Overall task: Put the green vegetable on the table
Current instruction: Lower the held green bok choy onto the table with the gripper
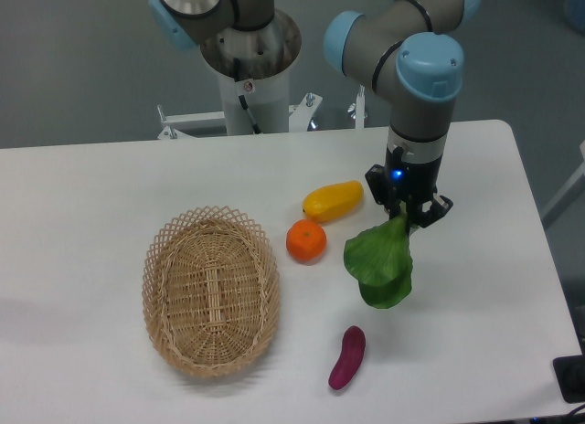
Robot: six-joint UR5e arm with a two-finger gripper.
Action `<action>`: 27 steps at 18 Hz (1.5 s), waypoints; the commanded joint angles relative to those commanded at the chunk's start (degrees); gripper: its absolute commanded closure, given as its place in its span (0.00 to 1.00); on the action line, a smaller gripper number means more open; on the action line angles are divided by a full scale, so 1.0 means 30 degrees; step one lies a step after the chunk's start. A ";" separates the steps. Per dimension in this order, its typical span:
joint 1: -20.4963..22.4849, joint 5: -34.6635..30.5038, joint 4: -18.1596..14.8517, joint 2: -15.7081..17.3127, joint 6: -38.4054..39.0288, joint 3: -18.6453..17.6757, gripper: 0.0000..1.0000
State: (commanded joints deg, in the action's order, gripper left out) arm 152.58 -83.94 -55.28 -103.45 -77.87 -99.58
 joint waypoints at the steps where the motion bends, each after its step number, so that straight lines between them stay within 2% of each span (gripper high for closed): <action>1: 0.0000 0.0000 0.0116 0.0000 0.0000 -0.0087 0.67; 6: 0.0029 -0.0029 0.0117 0.0000 -0.0029 -0.0292 0.67; 15: 0.0000 -0.0205 0.0234 -0.0088 -0.2135 -0.1288 0.67; 16: 0.0116 -0.0205 0.0379 -0.0117 -0.2429 -0.1492 0.67; 20: 0.0817 -0.0264 0.2545 -0.0701 -0.4386 -0.2430 0.66; 23: 0.1696 -0.0264 0.2812 -0.1318 -0.7171 -0.2666 0.66; 27: 0.1846 -0.0264 0.2842 -0.1814 -0.8057 -0.3163 0.66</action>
State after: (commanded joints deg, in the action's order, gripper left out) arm 158.12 -84.73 -46.76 -108.89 -102.04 -109.07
